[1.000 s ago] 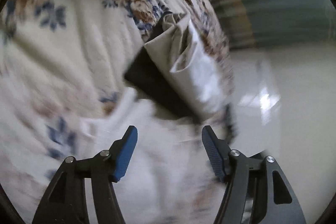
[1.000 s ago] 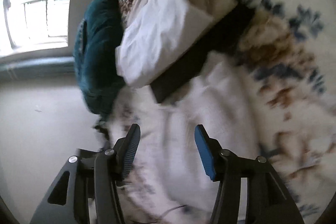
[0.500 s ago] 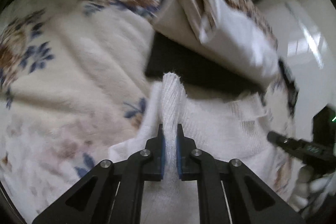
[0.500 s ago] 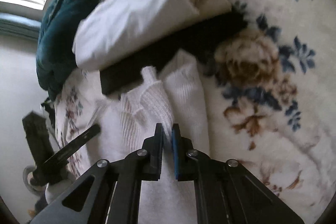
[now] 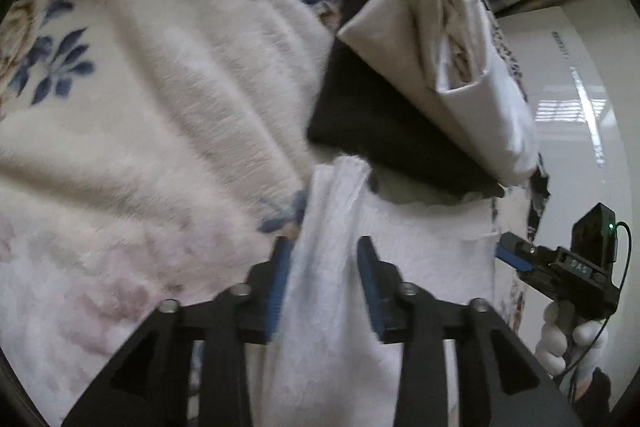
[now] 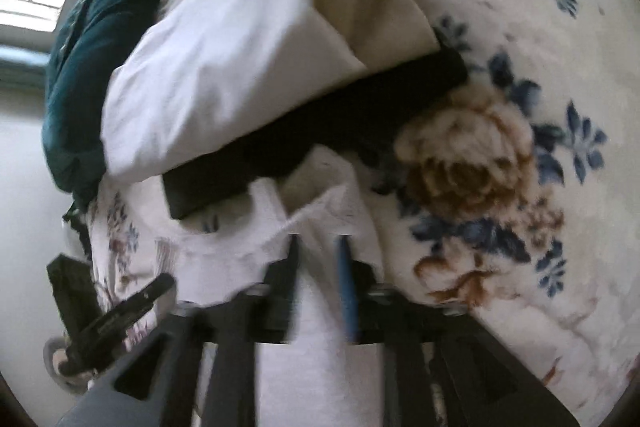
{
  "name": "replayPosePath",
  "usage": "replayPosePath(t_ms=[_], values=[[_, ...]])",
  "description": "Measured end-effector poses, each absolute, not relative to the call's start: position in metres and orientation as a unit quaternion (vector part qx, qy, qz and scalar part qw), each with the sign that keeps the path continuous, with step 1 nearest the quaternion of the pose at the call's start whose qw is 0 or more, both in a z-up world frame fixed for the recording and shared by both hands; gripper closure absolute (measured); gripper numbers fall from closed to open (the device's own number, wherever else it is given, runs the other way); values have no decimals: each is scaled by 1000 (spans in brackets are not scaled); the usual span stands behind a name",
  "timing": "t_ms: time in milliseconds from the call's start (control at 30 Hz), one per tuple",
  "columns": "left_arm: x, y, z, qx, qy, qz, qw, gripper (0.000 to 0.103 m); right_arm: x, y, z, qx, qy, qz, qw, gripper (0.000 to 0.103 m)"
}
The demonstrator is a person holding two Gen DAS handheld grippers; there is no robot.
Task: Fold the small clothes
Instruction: 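Pinch the sweater hem with both grippers and fold it over toward the collar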
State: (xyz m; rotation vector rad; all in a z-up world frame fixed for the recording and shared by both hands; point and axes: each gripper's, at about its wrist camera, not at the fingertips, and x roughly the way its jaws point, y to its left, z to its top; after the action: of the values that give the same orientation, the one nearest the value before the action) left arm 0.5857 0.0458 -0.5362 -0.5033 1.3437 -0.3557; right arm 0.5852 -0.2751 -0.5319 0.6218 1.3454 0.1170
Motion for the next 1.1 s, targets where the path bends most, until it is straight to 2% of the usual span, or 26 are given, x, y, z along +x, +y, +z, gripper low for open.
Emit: replayPosePath(t_ms=[33, 133, 200, 233, 267, 433, 567, 700, 733, 800, 867, 933, 1000, 1067, 1100], values=[[591, 45, -536, -227, 614, -162, 739, 67, 584, -276, -529, 287, 612, 63, 734, 56], [598, 33, -543, -211, 618, -169, 738, 70, 590, -267, -540, 278, 641, 77, 711, 56], [600, 30, -541, -204, 615, -170, 742, 97, 592, -259, -549, 267, 655, 86, 702, 59], [602, 32, -539, -209, 612, -169, 744, 97, 592, -256, -549, 260, 651, 88, 708, 88], [601, 39, -533, -216, 600, -163, 752, 97, 591, -255, -546, 252, 646, 85, 715, 92], [606, 67, -543, -256, 595, -139, 749, 97, 596, -262, -526, 250, 612, 78, 747, 95], [614, 75, -583, -286, 629, -129, 711, 97, 614, -259, -550, 224, 636, 55, 736, 95], [615, 81, -575, -304, 626, -152, 702, 92, 622, -251, -561, 193, 655, 55, 728, 95], [614, 88, -572, -308, 627, -156, 698, 91, 622, -251, -560, 195, 657, 60, 726, 94], [609, 95, -562, -321, 633, -158, 687, 68, 620, -254, -554, 202, 659, 71, 721, 88], [597, 106, -546, -334, 619, -161, 692, 55, 613, -262, -547, 213, 664, 80, 713, 68], [583, 109, -533, -335, 610, -169, 698, 55, 599, -271, -534, 221, 656, 85, 717, 56], [568, 105, -525, -319, 610, -176, 704, 55, 583, -277, -527, 239, 650, 91, 716, 53], [557, 94, -526, -279, 615, -170, 717, 61, 564, -280, -533, 263, 660, 95, 698, 51], [554, 91, -526, -266, 614, -166, 724, 95, 558, -279, -537, 271, 665, 97, 689, 51]])
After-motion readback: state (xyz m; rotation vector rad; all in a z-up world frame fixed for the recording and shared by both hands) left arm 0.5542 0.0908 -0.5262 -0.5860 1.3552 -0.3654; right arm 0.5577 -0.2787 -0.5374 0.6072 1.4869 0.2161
